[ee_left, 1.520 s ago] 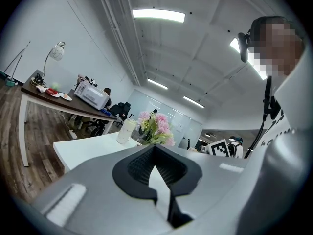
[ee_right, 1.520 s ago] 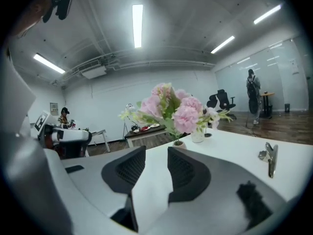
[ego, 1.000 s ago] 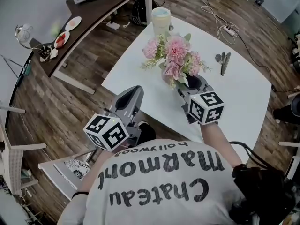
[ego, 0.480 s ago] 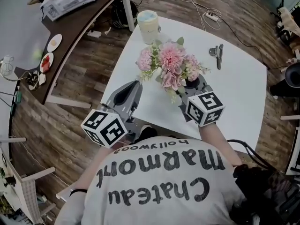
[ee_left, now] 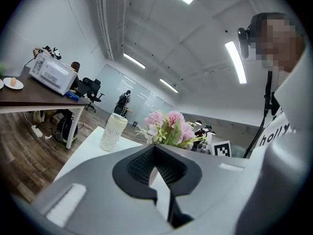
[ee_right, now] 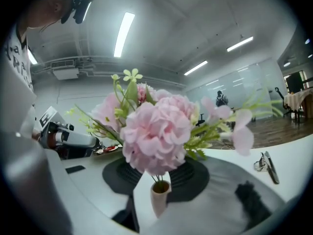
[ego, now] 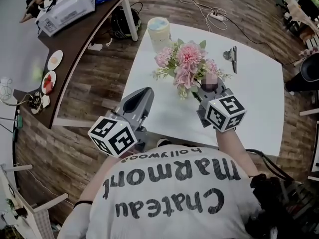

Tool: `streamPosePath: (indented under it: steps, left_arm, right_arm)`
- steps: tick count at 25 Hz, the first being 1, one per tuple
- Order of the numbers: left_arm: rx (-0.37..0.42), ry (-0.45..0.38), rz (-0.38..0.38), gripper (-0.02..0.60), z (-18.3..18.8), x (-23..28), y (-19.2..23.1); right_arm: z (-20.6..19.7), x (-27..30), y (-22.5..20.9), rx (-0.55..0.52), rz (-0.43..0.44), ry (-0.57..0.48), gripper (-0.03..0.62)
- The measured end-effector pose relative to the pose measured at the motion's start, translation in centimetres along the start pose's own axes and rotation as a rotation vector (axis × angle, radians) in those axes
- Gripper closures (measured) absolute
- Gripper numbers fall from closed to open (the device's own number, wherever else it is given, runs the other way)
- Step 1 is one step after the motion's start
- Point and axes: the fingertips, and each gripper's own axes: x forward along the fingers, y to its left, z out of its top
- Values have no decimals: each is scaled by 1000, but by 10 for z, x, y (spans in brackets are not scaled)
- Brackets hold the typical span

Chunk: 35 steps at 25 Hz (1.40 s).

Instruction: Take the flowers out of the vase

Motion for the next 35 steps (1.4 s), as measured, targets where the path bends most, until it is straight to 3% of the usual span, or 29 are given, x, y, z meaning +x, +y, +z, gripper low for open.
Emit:
streamPosePath:
  steps: [9,19,28,35]
  left_arm:
    - [0,20,-59,577,4,1,8]
    - [-13,31,-94,577,-6,5,4]
    - [8,28,-127,577,-12,10,-32]
    - [26,-14,-102,577,-18,9,-76]
  right_arm:
    - [10,-4,0,37,-27,-44,530]
    - [52,-28,0,175,-15,-209,556]
    - [99,-80,-2,327,9,-362,557]
    - [129,-140,-7,336,30,-419,558]
